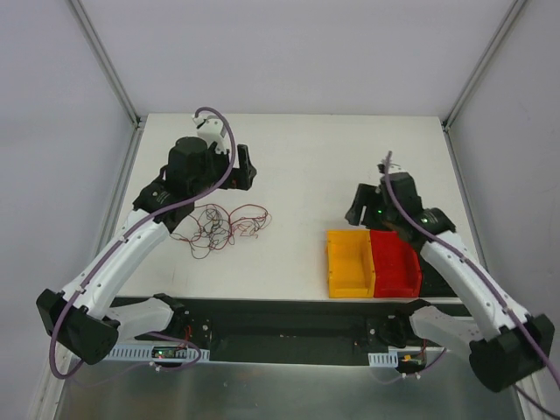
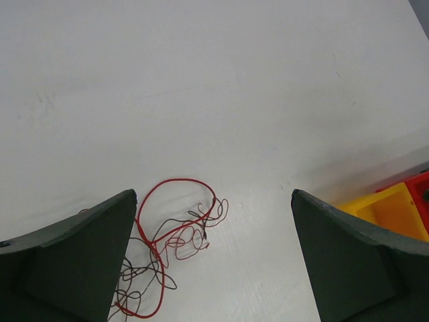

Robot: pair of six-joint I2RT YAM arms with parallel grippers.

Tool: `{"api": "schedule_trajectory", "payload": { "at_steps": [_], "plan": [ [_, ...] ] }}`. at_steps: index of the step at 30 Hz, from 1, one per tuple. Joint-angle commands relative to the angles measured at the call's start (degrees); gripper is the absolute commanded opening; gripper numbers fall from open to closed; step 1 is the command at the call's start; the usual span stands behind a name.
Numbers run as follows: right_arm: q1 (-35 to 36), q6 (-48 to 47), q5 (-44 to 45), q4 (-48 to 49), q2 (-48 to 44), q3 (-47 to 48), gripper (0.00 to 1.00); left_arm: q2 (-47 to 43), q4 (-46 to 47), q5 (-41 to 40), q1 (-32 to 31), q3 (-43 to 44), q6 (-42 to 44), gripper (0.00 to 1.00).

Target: Untangle the cables

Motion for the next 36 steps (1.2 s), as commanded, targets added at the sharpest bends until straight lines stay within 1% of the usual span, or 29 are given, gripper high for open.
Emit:
{"api": "schedule_trajectory", "payload": {
  "at_steps": [1, 3, 5, 7, 8, 11, 14, 20, 24, 28, 29, 30, 31, 33, 34, 36],
  "plan": [
    [10.23, 6.28, -8.82, 20.45, 12.13, 2.35, 0.64, -4.64, 5.39, -7.70, 0.26, -2.40, 0.46, 0.99],
    [13.93, 4.90, -11.71, 27.73, 19.86, 4.45, 0.62, -4.91, 5.48, -8.14, 0.17, -2.40, 1.25, 0.99],
    [17.45, 2.26, -14.01, 37.14, 27.34, 5.69, 0.61, -4.91, 5.48, -7.27, 0.17, -2.49, 1.08, 0.99],
    [19.39, 2.07, -14.70, 41.64, 35.86, 7.44, 0.61, -4.82, 5.57, -6.30, 0.17, -2.40, 0.90, 0.99],
    [19.92, 2.94, -16.02, 43.92, 38.51, 8.15, 0.60, -4.74, 5.57, -6.12, 0.17, -2.49, 0.90, 0.99],
    [21.06, 4.62, -15.77, 49.91, 44.76, 9.12, 0.56, -5.26, 5.65, -6.03, 0.17, -2.49, 1.08, 0.99],
    [22.03, 4.45, -13.66, 52.38, 48.63, 10.08, 0.55, -5.44, 5.83, -5.51, 0.17, -2.49, 1.08, 0.99],
    [22.30, 6.11, -9.98, 56.24, 53.12, 9.39, 0.50, -5.35, 5.74, -4.54, 0.26, -2.49, 0.99, 0.99],
    [22.21, 7.35, -7.51, 56.43, 54.79, 9.56, 0.37, -5.62, 5.74, -4.89, 0.26, -2.49, 1.17, 0.99],
    [22.39, 7.17, -7.51, 57.65, 56.46, 10.17, 0.36, -5.70, 5.74, -4.72, 0.26, -2.49, 0.73, 0.99],
    [22.39, 6.91, -7.51, 57.74, 56.73, 10.44, 0.33, -5.70, 5.74, -4.54, 0.26, -2.49, 0.21, 0.99],
    [22.30, 6.82, -7.42, 58.01, 57.34, 10.87, 0.28, -5.62, 5.74, -4.37, 0.26, -2.57, -0.32, 0.99],
    [22.39, 6.82, -7.24, 57.66, 57.52, 11.40, 0.18, -5.61, 5.83, -3.93, 0.26, -2.66, -1.28, 0.99],
    [22.30, 7.26, -5.49, 56.52, 56.82, 11.41, 0.03, -5.26, 6.18, -2.70, 0.26, -3.19, -3.39, 0.99],
    [22.39, 7.26, -4.96, 56.43, 55.77, 10.88, 0.00, -4.74, 6.53, -2.35, 0.26, -3.45, -4.45, 0.99],
    [22.39, 6.74, -3.91, 55.55, 52.79, 9.48, 0.00, -3.34, 6.53, -2.34, 0.26, -3.89, -6.21, 0.99]
  ]
}}
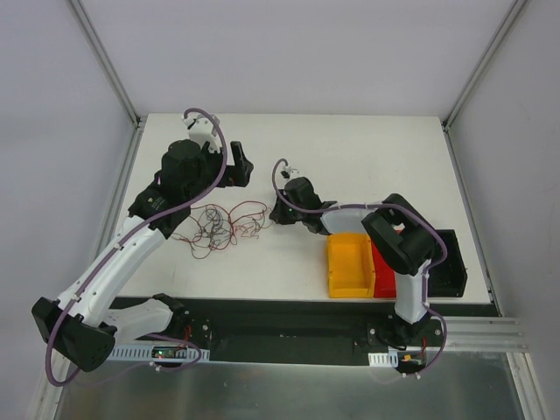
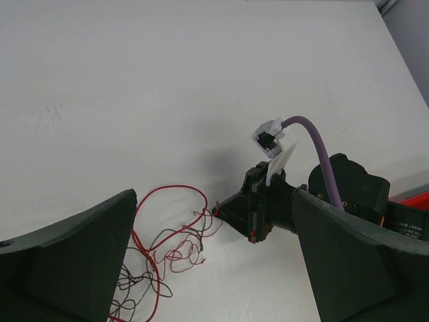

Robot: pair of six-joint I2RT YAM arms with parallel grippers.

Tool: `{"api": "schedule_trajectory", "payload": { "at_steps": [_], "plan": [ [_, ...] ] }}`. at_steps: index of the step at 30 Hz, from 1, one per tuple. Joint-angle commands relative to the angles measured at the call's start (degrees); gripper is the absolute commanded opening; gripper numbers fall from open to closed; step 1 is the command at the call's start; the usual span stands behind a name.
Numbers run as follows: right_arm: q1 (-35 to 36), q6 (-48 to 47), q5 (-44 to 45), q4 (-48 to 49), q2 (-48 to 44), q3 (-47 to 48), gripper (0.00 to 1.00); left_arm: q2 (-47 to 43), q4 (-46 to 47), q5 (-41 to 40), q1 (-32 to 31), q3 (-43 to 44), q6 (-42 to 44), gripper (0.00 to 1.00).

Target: Untangle the cables

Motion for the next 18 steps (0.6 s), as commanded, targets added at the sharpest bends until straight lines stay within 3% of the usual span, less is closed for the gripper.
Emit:
{"api": "schedule_trajectory", "payload": {
  "at_steps": [1, 6, 11, 14, 18],
  "plan": [
    [0.23, -0.35, 6.49, 0.06, -6.34, -1.04, 0.00, 2.02, 2.71, 1.77, 0.26, -1.14, -5.29, 0.98],
    [0.05, 0.70, 11.52, -1.62, -16.18, -6.05, 0.00, 10.44, 3.24, 7.28, 0.43, -3.33, -13.46, 0.87],
    [0.14, 2.99, 13.72, -2.15, -23.66, -9.83, 0.00, 20.56, 5.78, 16.42, 5.08, -6.32, -21.28, 0.54],
    [0.05, 2.20, 15.30, -3.90, -27.26, -9.84, 0.00, 26.01, 8.24, 20.39, 5.44, -8.17, -23.67, 0.41],
    [-1.35, 0.97, 16.63, -7.59, -32.97, -8.17, 0.00, 33.39, 9.21, 23.73, 5.79, -9.49, -26.92, 0.36]
  ]
}}
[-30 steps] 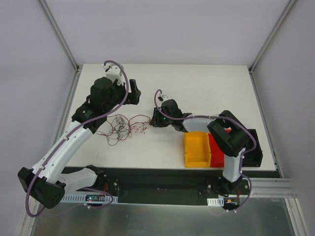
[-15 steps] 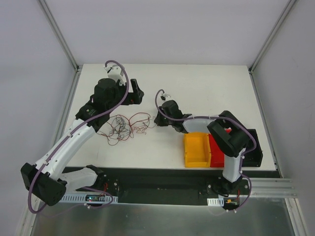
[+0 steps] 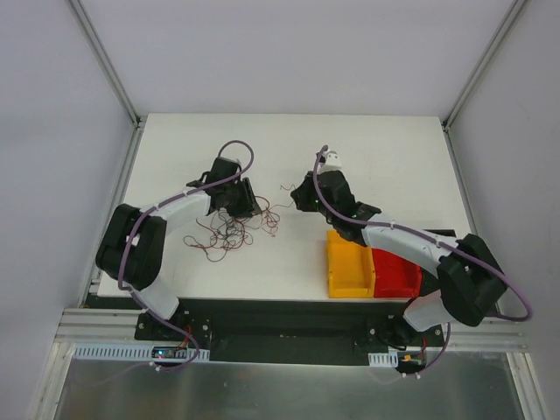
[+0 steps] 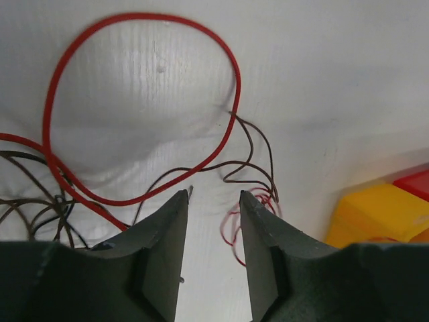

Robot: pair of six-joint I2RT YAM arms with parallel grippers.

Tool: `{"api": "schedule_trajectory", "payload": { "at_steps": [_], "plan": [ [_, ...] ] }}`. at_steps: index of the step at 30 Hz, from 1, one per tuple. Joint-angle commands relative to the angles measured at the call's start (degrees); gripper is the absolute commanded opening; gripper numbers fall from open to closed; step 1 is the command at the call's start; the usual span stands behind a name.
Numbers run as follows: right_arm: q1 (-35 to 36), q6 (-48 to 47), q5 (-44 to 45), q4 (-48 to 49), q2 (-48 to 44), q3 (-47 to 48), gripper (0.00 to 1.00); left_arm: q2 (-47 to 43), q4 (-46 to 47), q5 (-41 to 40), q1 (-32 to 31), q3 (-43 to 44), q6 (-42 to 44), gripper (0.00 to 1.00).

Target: Untangle the cables

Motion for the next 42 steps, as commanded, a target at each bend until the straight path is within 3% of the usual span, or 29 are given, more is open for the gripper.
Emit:
{"api": "schedule_trajectory", "payload": {
  "at_steps": [1, 7, 13, 18, 20, 25, 27, 34, 39, 42],
  "plan": [
    [-2.10, -0.65, 2.68, -3.88, -7.61, 1.88, 0.00, 6.03, 3.57, 7.30, 0.15, -0.83, -5.83, 0.35],
    [-10.44, -3.63, -4.34, -17.22, -13.94, 13.64, 0.00, 10.27, 3.58, 5.99, 0.68, -1.36, -6.09, 0.33],
    [-17.30, -8.90, -9.10, -31.38, -17.63, 31.57, 0.00, 11.33, 3.49, 5.63, 2.26, -1.10, -5.57, 0.33],
    [-19.68, -11.11, -12.78, -39.21, -20.18, 36.96, 0.00, 8.44, 2.78, 4.93, 2.61, 0.13, -3.73, 0.35],
    [-20.56, -9.97, -15.59, -40.01, -20.54, 36.35, 0.00, 6.68, 2.78, 8.25, 2.62, 1.79, -1.28, 0.41],
    [-20.83, -3.74, -20.96, -34.75, -22.29, 28.80, 0.00, -1.83, 7.26, 17.67, 1.91, 4.62, 8.39, 0.69],
    [-21.00, -0.06, -20.97, -32.29, -23.52, 25.03, 0.00, -8.07, 13.74, 20.12, 1.48, 3.04, 10.94, 0.71],
    [-21.53, 18.49, -10.07, -29.30, -29.58, 12.99, 0.00, -18.28, 29.93, 29.10, -4.32, -3.11, 12.62, 0.62],
    [-21.44, 30.26, -5.06, -25.86, -32.58, 6.12, 0.00, -19.26, 31.52, 31.03, -8.36, -3.47, 14.20, 0.70],
    [-21.27, 39.75, -1.29, -25.60, -34.34, 2.26, 0.00, -19.43, 30.39, 30.51, -9.07, -3.12, 13.68, 0.84]
  ]
}}
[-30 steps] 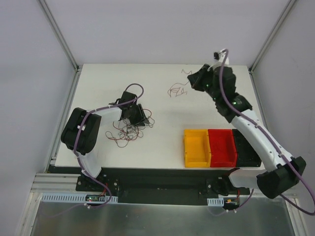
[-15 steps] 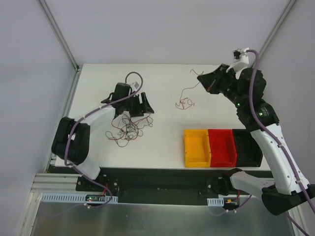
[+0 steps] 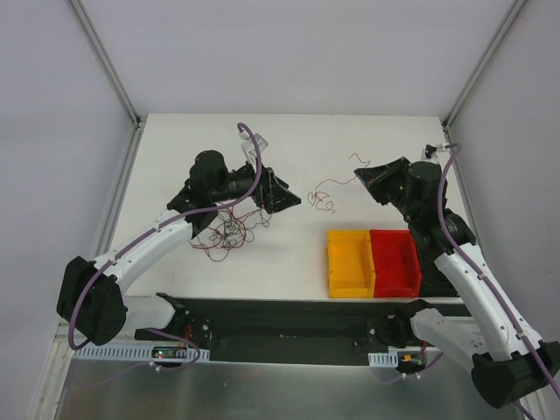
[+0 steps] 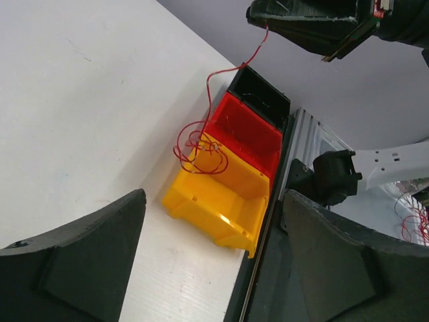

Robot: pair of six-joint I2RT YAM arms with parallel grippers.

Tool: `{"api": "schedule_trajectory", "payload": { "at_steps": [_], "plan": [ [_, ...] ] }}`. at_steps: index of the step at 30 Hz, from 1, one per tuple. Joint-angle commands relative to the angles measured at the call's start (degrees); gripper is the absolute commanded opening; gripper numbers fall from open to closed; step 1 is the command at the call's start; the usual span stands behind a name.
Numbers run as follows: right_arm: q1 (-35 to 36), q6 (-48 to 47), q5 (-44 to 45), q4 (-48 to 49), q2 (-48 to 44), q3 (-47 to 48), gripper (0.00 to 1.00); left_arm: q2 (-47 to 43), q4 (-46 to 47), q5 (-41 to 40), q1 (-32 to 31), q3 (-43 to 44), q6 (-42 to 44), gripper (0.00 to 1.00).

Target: Untangle the cables

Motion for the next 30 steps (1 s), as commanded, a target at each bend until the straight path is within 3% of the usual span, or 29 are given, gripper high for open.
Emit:
{"api": "schedule_trajectory", "payload": {
  "at_steps": [1, 7, 13, 20, 26, 30],
  "plan": [
    [-0.02, 18.72, 7.16, 5.20, -3.43, -4.29, 0.00, 0.06, 2.03, 1.49, -0.66, -0.06, 1.35, 0.86],
    [3.05, 27.87, 11.29, 4.24, -3.26, -5.62, 0.00, 1.73, 0.89, -0.28, -1.63, 0.29, 0.12, 0.91],
    [7.00, 32.54, 14.63, 6.61, -2.03, -6.06, 0.01, 4.01, -1.22, -1.16, -1.80, 0.91, -0.32, 0.75],
    [10.17, 34.04, 15.25, 7.75, 1.22, -3.68, 0.00, 4.72, -1.22, -1.77, -2.86, 1.08, -1.11, 0.88],
    [11.93, 34.74, 14.81, 10.03, 2.71, -3.42, 0.00, 1.12, -4.11, -7.83, -2.86, 0.38, 2.66, 0.89],
    [12.98, 34.39, 15.51, 10.39, 3.42, -2.80, 0.00, 1.55, -6.40, -11.00, -2.86, 0.99, 2.23, 0.82]
  ]
}}
